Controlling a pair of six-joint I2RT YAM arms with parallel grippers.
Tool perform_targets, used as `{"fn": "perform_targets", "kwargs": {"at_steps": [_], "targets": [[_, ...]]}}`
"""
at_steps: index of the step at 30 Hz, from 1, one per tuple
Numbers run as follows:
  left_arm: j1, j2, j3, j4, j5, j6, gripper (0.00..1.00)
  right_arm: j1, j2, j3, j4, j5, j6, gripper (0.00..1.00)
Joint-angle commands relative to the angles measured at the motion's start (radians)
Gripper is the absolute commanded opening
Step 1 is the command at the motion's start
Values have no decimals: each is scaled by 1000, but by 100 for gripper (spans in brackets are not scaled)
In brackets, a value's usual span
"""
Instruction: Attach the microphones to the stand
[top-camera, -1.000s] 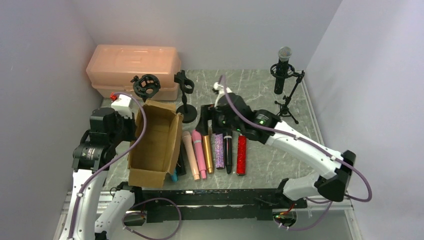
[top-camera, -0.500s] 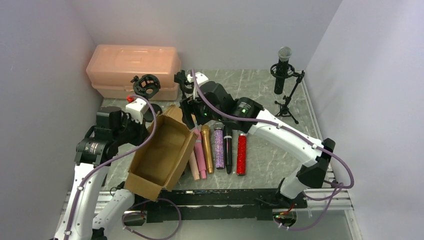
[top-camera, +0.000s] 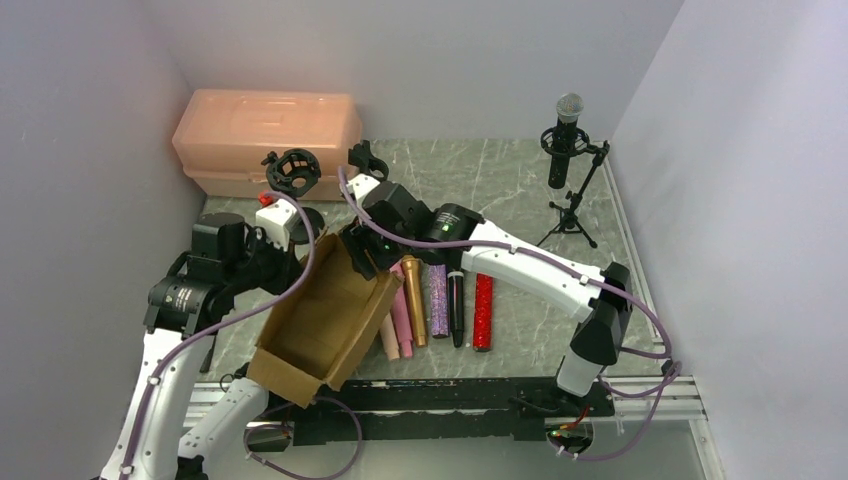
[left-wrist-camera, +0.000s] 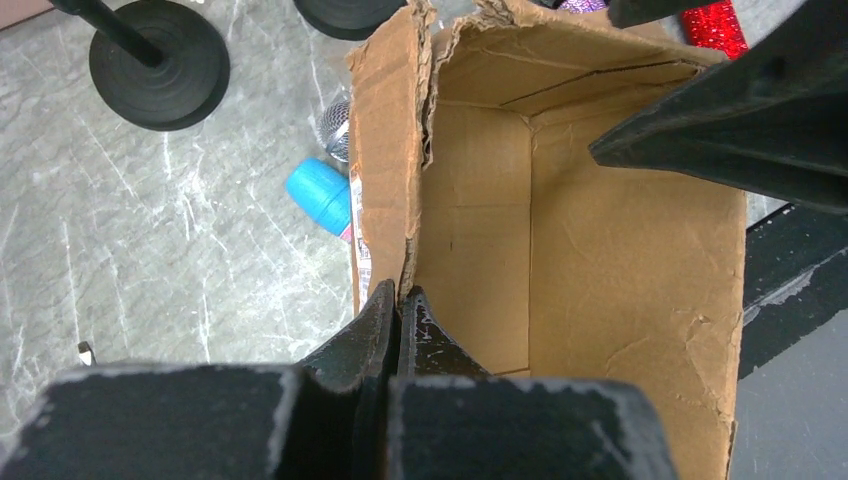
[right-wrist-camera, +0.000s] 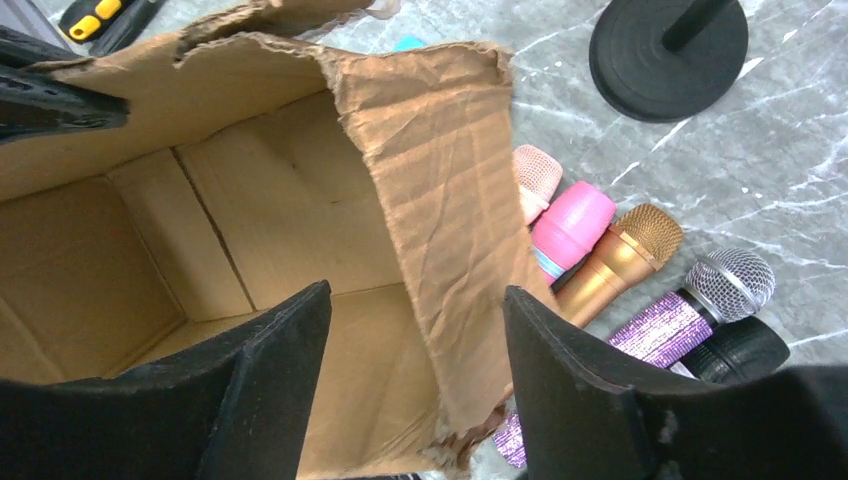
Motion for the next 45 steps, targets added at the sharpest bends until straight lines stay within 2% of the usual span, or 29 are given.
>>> {"fn": "perform_targets", "kwargs": {"at_steps": [1,3,4,6,7,9,12,13,19,25,29,32,38,45], "targets": [[-5,-5,60,-1,69,10,0,-1,-3,-26,66,2,-10,62],[-5,-8,69,-4,90,14,0,0,-10,-48,76,15,-11,50],[-5,-8,72,-2,89,14,0,0,-16,-58,79,25,-11,41],[-5,-4,75,5,73,14,10,-2,-42,-80,83,47,-7,23],[-5,2,76,8,68,16,20,-2,-67,-93,85,61,-2,16],[-5,11,79,13,64,24,54,-16,-112,-123,81,86,4,4],[-5,31,102,15,67,43,95,-62,-194,-179,57,102,25,0],[-5,42,116,12,66,47,99,-85,-223,-203,48,101,33,0],[-5,121,210,-36,27,81,100,-222,-390,-323,-47,135,47,0],[-5,171,288,-53,-36,90,99,-376,-415,-315,-212,247,40,0],[-2,153,304,-26,-40,91,99,-510,-360,-302,-278,356,63,0],[0,148,317,-21,-53,91,99,-573,-327,-293,-266,374,84,0],[6,148,291,-6,-103,81,99,-615,-219,-208,-200,459,120,0],[11,137,265,-28,-108,114,99,-666,-29,-15,-160,529,136,0]]}}
